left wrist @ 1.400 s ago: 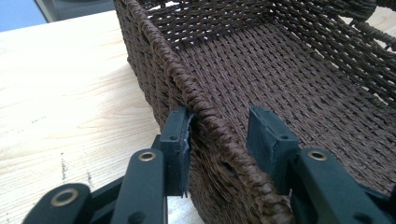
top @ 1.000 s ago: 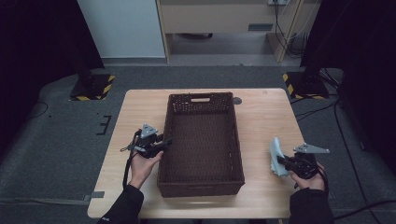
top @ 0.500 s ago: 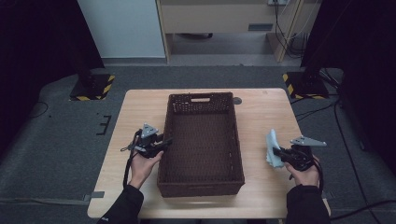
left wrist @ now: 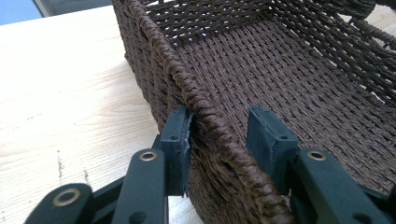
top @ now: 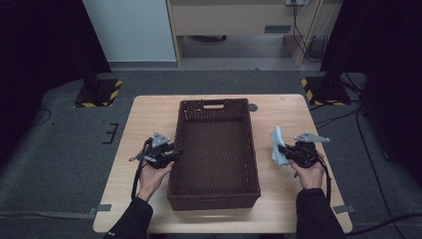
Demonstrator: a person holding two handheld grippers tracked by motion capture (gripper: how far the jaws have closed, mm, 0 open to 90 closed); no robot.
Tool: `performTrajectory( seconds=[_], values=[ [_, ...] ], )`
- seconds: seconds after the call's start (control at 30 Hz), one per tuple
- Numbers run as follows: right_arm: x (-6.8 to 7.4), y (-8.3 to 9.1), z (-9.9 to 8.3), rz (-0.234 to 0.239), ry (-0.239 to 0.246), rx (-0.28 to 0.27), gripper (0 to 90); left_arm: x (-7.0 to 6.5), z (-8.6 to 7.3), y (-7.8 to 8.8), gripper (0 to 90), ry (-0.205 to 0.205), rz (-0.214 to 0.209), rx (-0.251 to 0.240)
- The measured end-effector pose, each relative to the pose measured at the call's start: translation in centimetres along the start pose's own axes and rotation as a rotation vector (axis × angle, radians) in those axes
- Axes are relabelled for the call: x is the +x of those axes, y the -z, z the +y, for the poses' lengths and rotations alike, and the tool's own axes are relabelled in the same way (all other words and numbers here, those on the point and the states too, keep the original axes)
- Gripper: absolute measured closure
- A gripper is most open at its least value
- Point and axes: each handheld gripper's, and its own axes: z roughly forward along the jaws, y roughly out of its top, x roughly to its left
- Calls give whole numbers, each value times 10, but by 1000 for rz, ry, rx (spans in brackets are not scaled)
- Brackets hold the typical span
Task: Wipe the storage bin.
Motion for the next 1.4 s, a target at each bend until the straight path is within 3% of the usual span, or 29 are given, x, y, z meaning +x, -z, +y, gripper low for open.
performTrajectory(
  seconds=[0.17,0.43,0.67,1.1,1.2,1.4],
  values=[
    [3,-9,7,3,13,1,829,-3,0,2,599,-19,13,14],
    [5,-10,14,3,8,-26,830,-8,-5,12,603,-38,25,29],
    [6,-16,24,6,7,-52,830,-4,-10,19,603,-43,8,29],
    [9,-49,42,8,10,-72,833,-3,-10,17,594,-39,-8,23],
    [10,-59,46,8,22,-53,833,-3,-10,17,592,-33,-10,20],
    [17,-78,52,30,32,-57,834,-2,-10,17,590,-36,-12,21]
  ],
)
